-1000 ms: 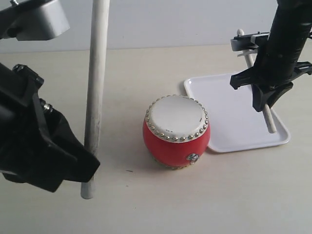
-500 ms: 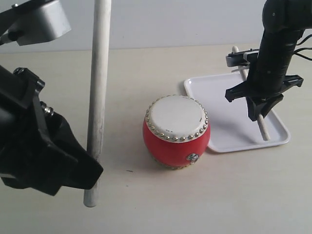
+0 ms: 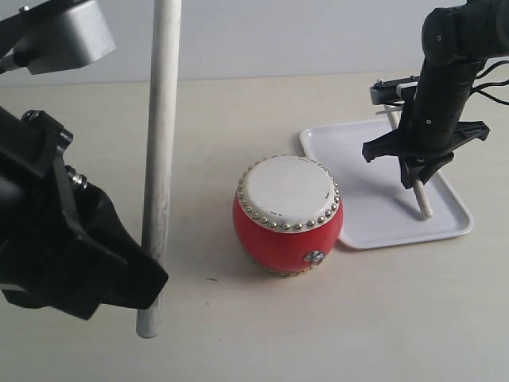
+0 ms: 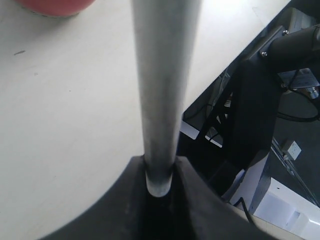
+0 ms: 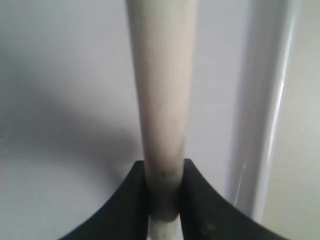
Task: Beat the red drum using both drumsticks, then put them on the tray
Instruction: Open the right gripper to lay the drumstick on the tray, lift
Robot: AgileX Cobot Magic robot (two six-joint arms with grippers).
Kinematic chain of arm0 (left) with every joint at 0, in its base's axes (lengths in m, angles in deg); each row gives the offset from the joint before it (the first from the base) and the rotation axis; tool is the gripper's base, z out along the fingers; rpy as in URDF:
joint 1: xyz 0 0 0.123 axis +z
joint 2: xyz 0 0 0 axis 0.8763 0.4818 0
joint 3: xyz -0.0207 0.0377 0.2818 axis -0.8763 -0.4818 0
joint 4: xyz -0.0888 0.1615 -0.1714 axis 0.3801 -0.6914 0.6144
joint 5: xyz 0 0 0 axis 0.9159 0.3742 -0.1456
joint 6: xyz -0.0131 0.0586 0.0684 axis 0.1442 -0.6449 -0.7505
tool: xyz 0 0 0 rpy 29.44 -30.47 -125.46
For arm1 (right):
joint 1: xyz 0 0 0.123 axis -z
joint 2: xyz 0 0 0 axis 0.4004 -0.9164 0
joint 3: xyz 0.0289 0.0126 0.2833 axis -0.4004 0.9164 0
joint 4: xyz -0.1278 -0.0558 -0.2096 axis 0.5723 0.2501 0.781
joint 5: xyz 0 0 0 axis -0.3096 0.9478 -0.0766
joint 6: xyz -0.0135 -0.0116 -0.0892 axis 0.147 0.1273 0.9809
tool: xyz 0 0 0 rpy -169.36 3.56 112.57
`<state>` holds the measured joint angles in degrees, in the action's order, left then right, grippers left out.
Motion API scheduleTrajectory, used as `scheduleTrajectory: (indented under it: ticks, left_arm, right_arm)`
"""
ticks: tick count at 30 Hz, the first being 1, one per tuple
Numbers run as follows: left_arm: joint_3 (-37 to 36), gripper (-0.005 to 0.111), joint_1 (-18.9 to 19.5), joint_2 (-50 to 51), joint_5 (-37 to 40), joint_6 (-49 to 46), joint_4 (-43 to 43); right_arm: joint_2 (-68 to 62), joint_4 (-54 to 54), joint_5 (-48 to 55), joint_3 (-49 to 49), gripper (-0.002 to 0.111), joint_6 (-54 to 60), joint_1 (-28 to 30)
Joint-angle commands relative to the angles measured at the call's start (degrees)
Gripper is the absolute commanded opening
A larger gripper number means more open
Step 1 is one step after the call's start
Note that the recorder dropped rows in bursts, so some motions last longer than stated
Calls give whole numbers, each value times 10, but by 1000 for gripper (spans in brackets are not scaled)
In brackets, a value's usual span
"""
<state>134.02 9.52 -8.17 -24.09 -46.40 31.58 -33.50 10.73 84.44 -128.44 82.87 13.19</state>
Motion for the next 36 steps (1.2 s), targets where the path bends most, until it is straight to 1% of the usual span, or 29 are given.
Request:
scheduleTrajectory:
  ticks: [1,12,23,26,30,33,36]
  left_arm:
    - [4,0,-2,-6,-1,5,5]
    - [4,0,-2,-6,-8,5,3]
    - [4,0,-2,-6,-10,4,-9]
    - [4,0,-2,-6,-11,4,-13]
    - [4,0,-2,-6,-20,4,-18]
    - [0,0,-2,-6,-29,4,-28]
    - [-12,0,-2,-6,-36,2,-38]
  right_arm:
    - [-13,3,-14,-4,0,-7,4]
    - [-20,0,-11,-4,1,-27,4]
    - [-16,-3,8,-4,30,-27,4]
    - [-1,-3,16,-4,34,-27,4]
    - [34,-4,26,-4,34,-24,4]
    - [73,-37,38,-4,34,5,4]
    - [127,-125,48,4,34,81,4]
